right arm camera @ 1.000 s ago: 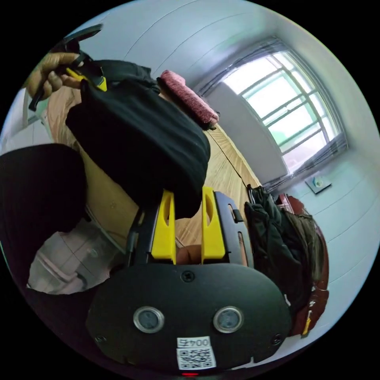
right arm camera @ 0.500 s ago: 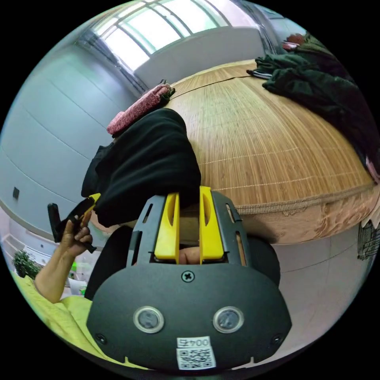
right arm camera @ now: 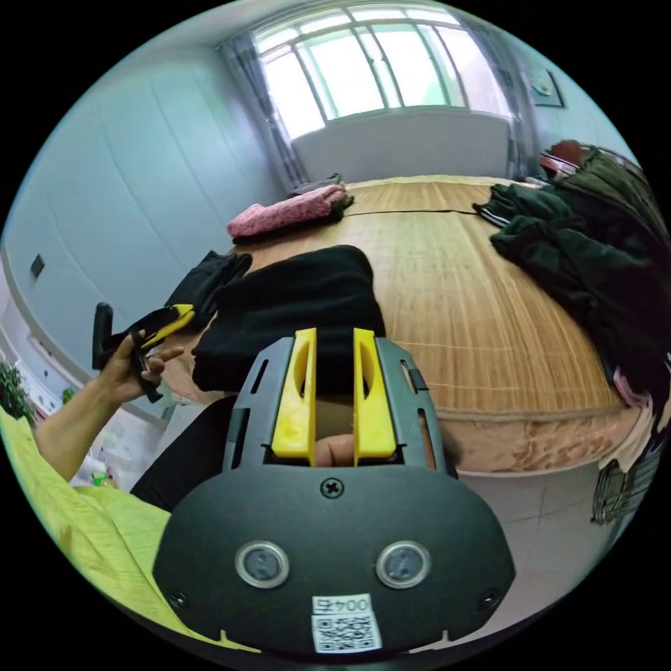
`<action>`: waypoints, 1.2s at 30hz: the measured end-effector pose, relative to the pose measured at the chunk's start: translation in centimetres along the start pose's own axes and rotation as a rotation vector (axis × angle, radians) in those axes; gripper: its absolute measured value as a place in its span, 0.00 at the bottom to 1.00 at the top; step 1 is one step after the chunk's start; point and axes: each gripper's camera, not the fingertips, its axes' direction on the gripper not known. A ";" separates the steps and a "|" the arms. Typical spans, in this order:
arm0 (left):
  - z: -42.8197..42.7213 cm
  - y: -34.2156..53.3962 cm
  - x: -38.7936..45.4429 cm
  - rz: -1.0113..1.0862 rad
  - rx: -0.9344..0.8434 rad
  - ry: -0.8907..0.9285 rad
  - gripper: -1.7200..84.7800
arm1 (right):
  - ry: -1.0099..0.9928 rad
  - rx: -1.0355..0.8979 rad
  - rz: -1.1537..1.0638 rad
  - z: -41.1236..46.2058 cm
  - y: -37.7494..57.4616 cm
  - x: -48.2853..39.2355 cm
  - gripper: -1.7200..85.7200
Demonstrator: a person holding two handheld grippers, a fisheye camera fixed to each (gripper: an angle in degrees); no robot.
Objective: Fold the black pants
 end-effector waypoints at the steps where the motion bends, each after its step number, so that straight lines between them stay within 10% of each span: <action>1: 0.9 0.5 -0.6 -0.036 -0.041 0.021 0.12 | -0.001 -0.021 -0.042 0.4 -0.2 -0.8 0.12; 15: 2.4 5.8 -9.8 -0.480 -0.097 0.412 0.14 | -0.111 -0.040 0.045 -0.8 3.8 -0.1 0.09; 36: 4.5 2.3 -9.0 -0.375 -0.288 0.386 0.09 | -0.117 -0.041 0.098 -1.5 4.1 0.0 0.07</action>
